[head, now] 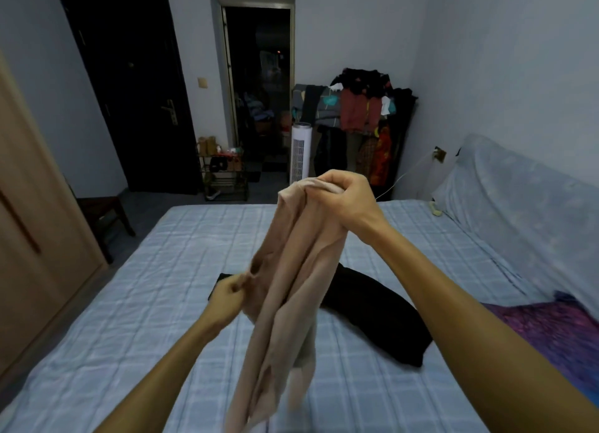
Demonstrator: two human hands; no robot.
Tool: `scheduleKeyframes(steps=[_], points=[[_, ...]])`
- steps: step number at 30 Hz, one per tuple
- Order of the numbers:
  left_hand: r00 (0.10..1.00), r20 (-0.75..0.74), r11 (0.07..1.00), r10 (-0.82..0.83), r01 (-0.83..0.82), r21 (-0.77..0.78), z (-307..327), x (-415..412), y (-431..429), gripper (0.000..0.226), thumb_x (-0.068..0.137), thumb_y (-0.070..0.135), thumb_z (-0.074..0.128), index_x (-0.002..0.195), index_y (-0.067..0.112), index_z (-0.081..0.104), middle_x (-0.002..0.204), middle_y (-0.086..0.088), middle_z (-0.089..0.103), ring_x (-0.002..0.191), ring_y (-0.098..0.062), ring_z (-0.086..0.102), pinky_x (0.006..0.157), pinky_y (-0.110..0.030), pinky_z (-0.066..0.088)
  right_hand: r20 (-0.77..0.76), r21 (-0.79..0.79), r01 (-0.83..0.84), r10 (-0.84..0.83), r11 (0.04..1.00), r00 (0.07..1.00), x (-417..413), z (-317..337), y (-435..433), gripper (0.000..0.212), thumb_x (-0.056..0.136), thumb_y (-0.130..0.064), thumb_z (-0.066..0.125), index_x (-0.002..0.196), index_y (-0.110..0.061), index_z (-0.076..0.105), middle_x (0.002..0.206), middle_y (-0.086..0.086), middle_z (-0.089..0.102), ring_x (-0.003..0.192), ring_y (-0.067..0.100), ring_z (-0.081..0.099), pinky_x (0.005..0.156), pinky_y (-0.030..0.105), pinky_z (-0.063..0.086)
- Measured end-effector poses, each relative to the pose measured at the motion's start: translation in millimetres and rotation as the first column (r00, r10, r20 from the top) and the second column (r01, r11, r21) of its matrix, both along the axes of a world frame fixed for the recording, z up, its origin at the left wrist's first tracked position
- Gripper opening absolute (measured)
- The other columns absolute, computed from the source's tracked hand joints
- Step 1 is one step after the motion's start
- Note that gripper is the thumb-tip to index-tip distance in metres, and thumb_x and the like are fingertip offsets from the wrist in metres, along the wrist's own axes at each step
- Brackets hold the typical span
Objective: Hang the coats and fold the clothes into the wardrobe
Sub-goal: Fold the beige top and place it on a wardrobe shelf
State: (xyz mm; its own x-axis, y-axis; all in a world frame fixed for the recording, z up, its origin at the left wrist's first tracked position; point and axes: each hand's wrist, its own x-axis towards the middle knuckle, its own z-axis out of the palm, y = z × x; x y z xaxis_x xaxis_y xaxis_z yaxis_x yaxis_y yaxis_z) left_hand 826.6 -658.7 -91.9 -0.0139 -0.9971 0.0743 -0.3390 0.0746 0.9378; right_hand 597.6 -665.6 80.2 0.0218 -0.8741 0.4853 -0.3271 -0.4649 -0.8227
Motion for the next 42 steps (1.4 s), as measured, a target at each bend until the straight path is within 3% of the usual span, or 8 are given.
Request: scheduleKeyframes(steps=[3,10,16,20,27,32,36,42], points=[[0.980,-0.118,0.984,0.160,-0.167,-0.052,18.1,3.7,13.3,0.022,0.095,0.009,0.051,0.077,0.014,0.064,0.066,0.010,0.059,0.060,0.001,0.051,0.049,-0.006,0.039,0.013,0.025,0.081,-0.082,0.996,0.997,-21.3,-2.1,15.1,0.011,0.078,-0.027,0.076,0.080,-0.017,0.072,0.079,-0.004,0.070,0.076,0.003,0.064,0.067,0.017,0.051],[0.924,-0.071,0.894,0.375,-0.381,-0.235,61.5,8.9,43.8,0.017,0.094,0.011,0.052,0.083,0.012,0.064,0.079,-0.002,0.062,0.071,-0.012,0.053,0.059,-0.014,0.043,-0.080,0.170,0.056,-0.043,0.984,0.996,-67.3,-28.5,42.1,0.016,0.078,-0.036,0.074,0.082,-0.020,0.072,0.079,-0.007,0.069,0.073,-0.002,0.062,0.059,0.012,0.046],[0.853,0.352,0.832,0.386,-0.157,-0.532,104.8,31.0,92.4,0.012,0.090,0.021,0.064,0.090,0.017,0.075,0.080,0.004,0.070,0.073,-0.010,0.060,0.065,-0.028,0.045,0.044,0.162,0.088,-0.096,0.983,0.994,-88.5,-48.9,81.3,0.012,0.083,-0.027,0.071,0.087,-0.016,0.070,0.082,-0.003,0.068,0.075,0.003,0.060,0.059,0.008,0.047],[0.787,0.454,0.771,0.417,-0.041,-0.636,117.4,44.3,123.1,0.008,0.088,0.012,0.065,0.089,0.013,0.073,0.078,-0.003,0.068,0.071,-0.021,0.061,0.064,-0.040,0.048,0.033,0.119,0.144,-0.149,0.982,0.988,-88.4,-46.3,118.3,0.006,0.082,-0.024,0.072,0.079,-0.023,0.067,0.081,0.015,0.067,0.073,0.019,0.062,0.068,0.033,0.054],[0.770,0.498,0.717,0.399,0.076,-0.693,132.9,75.1,196.6,0.010,0.086,0.013,0.066,0.078,0.008,0.070,0.069,-0.003,0.064,0.061,-0.019,0.055,0.056,-0.028,0.041,-0.093,-0.081,0.330,-0.336,0.941,0.937,-64.1,-46.4,198.6,0.008,0.086,-0.036,0.065,0.085,-0.029,0.069,0.074,-0.013,0.063,0.070,0.000,0.056,0.060,0.015,0.042],[0.850,0.428,0.728,0.307,0.080,-0.681,121.5,101.3,256.5,0.019,0.086,0.024,0.068,0.072,0.012,0.070,0.059,0.003,0.060,0.054,-0.008,0.051,0.053,-0.016,0.037,-0.056,-0.153,0.419,-0.431,0.895,0.900,-42.8,-71.3,263.9,0.029,0.089,-0.037,0.063,0.072,-0.014,0.068,0.066,0.005,0.064,0.060,0.014,0.056,0.057,0.025,0.042],[0.876,0.433,0.751,0.212,0.137,-0.646,118.7,104.5,276.4,0.027,0.087,0.030,0.065,0.069,0.009,0.069,0.056,-0.003,0.060,0.055,-0.016,0.054,0.052,-0.031,0.042,-0.049,-0.221,0.460,-0.481,0.860,0.876,-44.3,-68.6,287.1,0.036,0.091,-0.040,0.059,0.065,-0.016,0.059,0.059,0.007,0.055,0.055,0.015,0.046,0.056,0.033,0.039],[0.875,0.472,0.839,0.106,0.176,-0.514,107.9,97.5,240.2,0.032,0.087,0.032,0.066,0.062,0.012,0.066,0.054,-0.002,0.059,0.054,-0.016,0.053,0.052,-0.029,0.040,-0.059,-0.183,0.472,-0.489,0.862,0.870,-49.7,-77.2,256.2,0.036,0.092,-0.042,0.056,0.065,-0.018,0.056,0.057,0.002,0.050,0.052,0.006,0.043,0.052,0.016,0.032]])
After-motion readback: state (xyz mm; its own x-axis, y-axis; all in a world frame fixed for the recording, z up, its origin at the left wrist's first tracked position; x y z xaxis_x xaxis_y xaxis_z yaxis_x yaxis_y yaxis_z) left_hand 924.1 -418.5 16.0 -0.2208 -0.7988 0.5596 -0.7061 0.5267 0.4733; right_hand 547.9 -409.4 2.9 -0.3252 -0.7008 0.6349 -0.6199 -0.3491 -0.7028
